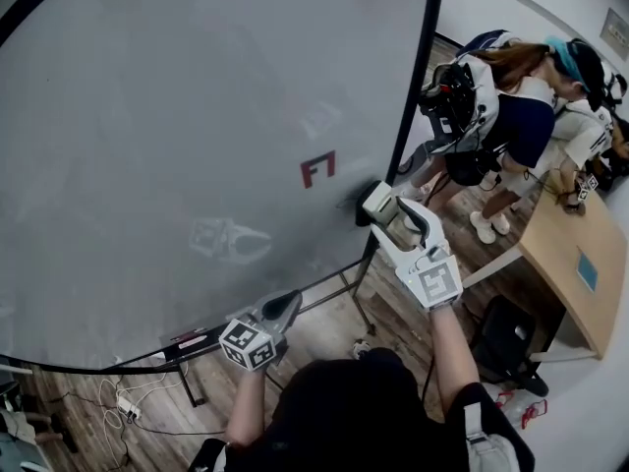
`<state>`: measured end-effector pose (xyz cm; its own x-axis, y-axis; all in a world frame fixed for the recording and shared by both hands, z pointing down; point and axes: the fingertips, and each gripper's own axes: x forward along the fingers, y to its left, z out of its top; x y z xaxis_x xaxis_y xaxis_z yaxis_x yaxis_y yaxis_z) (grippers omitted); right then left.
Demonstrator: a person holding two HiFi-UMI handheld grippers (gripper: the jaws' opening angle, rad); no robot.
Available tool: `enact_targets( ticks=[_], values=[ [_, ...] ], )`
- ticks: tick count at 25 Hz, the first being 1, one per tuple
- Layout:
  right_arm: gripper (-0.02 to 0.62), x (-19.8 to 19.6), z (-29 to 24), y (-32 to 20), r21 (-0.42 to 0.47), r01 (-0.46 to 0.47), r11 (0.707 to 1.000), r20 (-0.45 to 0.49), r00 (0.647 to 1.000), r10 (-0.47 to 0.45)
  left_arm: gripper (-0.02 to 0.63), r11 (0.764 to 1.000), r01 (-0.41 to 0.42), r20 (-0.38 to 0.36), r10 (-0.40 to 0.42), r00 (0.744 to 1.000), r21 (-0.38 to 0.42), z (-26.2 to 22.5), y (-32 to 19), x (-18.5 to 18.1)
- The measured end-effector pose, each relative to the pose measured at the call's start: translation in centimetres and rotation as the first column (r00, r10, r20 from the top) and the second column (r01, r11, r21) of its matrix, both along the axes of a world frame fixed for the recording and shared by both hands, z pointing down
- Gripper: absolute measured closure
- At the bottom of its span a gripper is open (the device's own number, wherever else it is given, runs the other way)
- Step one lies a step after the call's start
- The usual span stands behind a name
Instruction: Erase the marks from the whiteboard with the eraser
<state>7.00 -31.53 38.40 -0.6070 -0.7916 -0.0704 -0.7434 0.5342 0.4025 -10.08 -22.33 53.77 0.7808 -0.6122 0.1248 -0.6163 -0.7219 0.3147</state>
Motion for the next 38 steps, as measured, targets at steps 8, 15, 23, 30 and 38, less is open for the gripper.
enact_targets(
  ticks=[8,15,23,30,38],
  values=[
    [0.357,-0.2,-0.4,-1.3,0.065,0.042,0.997,0.023,0.999,-0.044,0.595,0.998,0.070,0.007,-0.070,0.998,-0.003,0.0,-1.1,0.2],
    [0.357,-0.2,-0.7,-1.4,0.060,0.052,0.997,0.066,0.996,-0.056,0.595,0.994,0.112,0.017,-0.112,0.994,-0.011,0.2,-1.5,-0.1],
    [0.357,-1.2,-1.0,-1.1,0.079,0.068,0.995,0.095,0.993,-0.076,0.595,0.993,0.116,0.016,-0.115,0.993,-0.014,0.3,-2.1,-0.3],
    [0.357,-3.0,-1.0,-0.3,0.068,0.089,0.994,0.123,0.988,-0.097,0.595,0.995,0.103,0.019,-0.103,0.995,-0.010,0.1,-1.9,-0.6],
    [0.357,-7.5,1.6,1.6,0.019,0.171,0.985,-0.048,0.984,-0.170,0.595,0.993,0.115,0.021,-0.115,0.993,-0.010,0.1,-1.3,-2.0]
  ],
)
